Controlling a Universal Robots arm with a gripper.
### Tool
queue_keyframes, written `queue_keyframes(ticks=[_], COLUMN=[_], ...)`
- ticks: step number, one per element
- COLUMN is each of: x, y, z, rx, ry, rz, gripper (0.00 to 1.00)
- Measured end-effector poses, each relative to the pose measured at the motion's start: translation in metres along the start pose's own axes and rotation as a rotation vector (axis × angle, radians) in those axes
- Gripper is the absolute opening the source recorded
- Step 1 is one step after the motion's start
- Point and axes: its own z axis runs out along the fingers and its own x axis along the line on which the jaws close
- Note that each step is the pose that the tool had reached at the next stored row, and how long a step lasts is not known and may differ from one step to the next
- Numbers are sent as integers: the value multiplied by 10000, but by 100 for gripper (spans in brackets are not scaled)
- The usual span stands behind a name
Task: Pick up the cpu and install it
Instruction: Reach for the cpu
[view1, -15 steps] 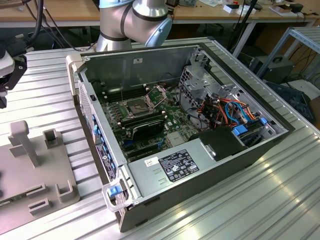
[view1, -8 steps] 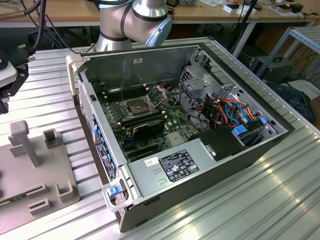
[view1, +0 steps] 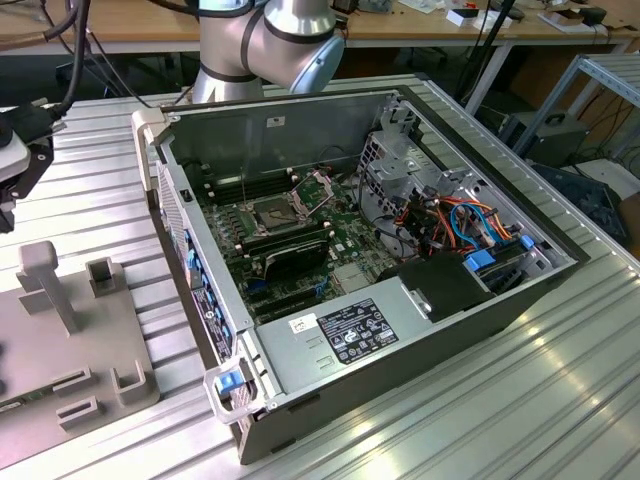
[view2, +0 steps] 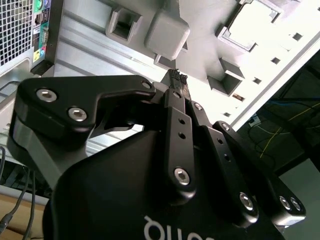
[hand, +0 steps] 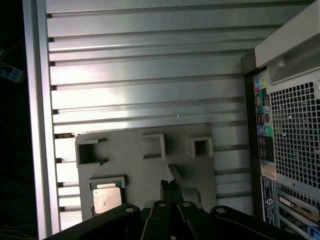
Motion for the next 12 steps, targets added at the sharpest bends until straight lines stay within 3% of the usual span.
queue_keyframes(ticks=[5,12], x=[106,259], y=[-10,-27], z=[48,164], rx=[0,0], ry=[0,0], rz=[0,1], gripper=[11,11])
